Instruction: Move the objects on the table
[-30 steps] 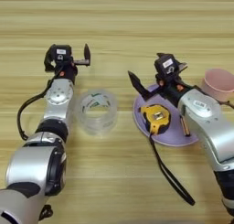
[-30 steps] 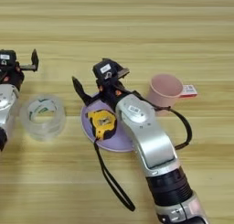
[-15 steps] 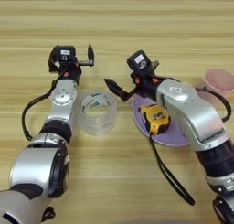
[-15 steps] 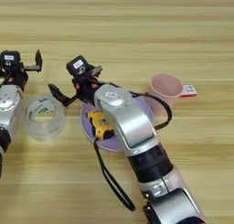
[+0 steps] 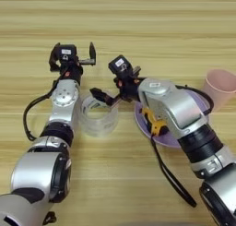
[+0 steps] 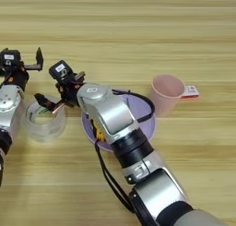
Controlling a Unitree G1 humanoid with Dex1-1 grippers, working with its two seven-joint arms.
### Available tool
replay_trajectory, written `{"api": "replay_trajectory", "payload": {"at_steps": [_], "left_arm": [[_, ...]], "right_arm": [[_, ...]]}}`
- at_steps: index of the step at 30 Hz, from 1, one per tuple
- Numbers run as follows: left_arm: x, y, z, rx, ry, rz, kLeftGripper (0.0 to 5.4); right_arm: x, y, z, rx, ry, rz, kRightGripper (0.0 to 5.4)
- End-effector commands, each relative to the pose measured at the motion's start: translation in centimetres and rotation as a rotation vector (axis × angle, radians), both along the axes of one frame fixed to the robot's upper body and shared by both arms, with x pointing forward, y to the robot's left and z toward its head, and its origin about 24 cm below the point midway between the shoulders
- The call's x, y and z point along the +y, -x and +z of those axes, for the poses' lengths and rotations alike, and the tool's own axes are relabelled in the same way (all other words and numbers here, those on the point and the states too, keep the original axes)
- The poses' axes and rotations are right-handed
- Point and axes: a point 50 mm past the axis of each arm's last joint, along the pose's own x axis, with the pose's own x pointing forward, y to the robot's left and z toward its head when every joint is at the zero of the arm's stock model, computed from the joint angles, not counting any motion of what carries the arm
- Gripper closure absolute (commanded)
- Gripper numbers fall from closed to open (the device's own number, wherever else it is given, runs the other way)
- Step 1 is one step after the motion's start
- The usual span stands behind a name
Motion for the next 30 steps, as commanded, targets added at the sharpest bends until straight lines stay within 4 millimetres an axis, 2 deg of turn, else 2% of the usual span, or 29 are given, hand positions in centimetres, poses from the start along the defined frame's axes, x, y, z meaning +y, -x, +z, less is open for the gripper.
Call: {"api": "replay_trajectory", "payload": {"at_steps": [1,13,19,30], "left_arm": [[-0.4,0.1,-0.2,0.010,0.005,-0.004,0.02],[-0.6,0.1,-0.1,0.005,0.010,-0.004,0.02],[-0.8,0.1,-0.1,0.004,0.011,-0.007,0.02],[-0.9,0.1,-0.1,0.003,0.011,-0.008,0.02]], "right_arm": [[0.0,-0.1,-0.5,-0.012,0.041,0.018,0.00],[0.4,-0.2,-2.5,0.021,0.115,0.046,0.00],[1.1,-0.6,-2.1,0.053,0.089,0.049,0.00],[1.6,-1.6,-2.7,0.114,0.130,0.041,0.00]]}}
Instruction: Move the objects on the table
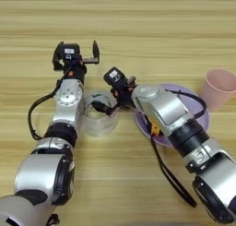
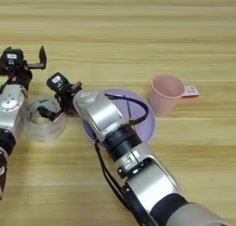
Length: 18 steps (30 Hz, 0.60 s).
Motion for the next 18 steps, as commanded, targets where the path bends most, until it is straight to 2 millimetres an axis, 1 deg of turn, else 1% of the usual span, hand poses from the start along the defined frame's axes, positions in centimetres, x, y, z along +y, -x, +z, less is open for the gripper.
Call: {"api": "replay_trajectory", "payload": {"at_steps": [1,5,6,7,8,11,18], "left_arm": [[-0.1,0.1,-0.3,0.018,-0.008,0.001,0.02],[-0.1,0.1,-0.3,0.018,-0.006,0.001,0.02],[-0.2,0.1,-0.3,0.018,-0.006,0.001,0.00],[-0.2,0.1,-0.3,0.018,-0.006,0.000,0.00],[-0.2,0.1,-0.3,0.018,-0.006,0.000,0.00],[-0.3,0.1,-0.3,0.019,-0.005,0.000,0.00],[-0.4,0.1,-0.3,0.018,-0.005,-0.001,0.00]], "right_arm": [[0.6,-0.3,0.4,-0.004,0.028,0.018,0.00],[0.6,-0.3,-0.2,-0.018,0.084,0.037,0.00],[0.6,-0.2,-0.4,-0.020,0.104,0.043,0.22],[0.5,-0.2,-0.7,-0.022,0.126,0.048,0.22],[0.4,-0.1,-1.0,-0.021,0.141,0.050,0.41],[0.2,0.0,-1.7,-0.013,0.165,0.052,0.73],[0.2,-0.1,-2.0,-0.016,0.181,0.055,1.56]]}}
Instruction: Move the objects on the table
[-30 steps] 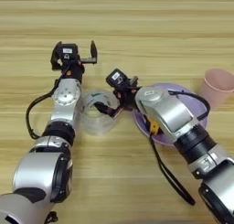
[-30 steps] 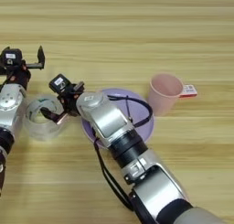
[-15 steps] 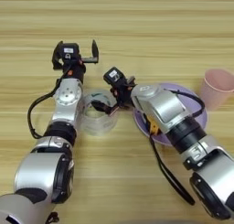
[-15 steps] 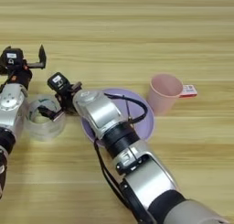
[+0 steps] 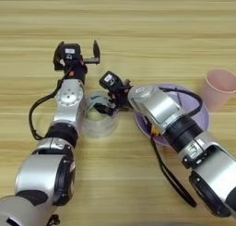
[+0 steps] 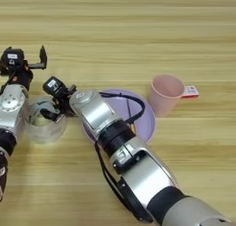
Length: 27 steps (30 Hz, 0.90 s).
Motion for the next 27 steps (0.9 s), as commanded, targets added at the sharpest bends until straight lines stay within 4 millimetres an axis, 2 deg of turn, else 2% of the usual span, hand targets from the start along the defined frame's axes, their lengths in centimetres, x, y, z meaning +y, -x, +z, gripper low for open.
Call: {"api": "replay_trajectory", "payload": {"at_steps": [1,27], "left_arm": [[-0.15,0.13,-0.32,0.019,-0.007,-0.001,0.00],[-0.29,0.15,-0.31,0.017,-0.008,-0.002,0.00]], "right_arm": [[-0.67,0.07,-1.25,0.028,0.065,-0.020,1.66],[-1.32,-0.14,-1.29,-0.006,0.105,-0.019,3.80]]}}
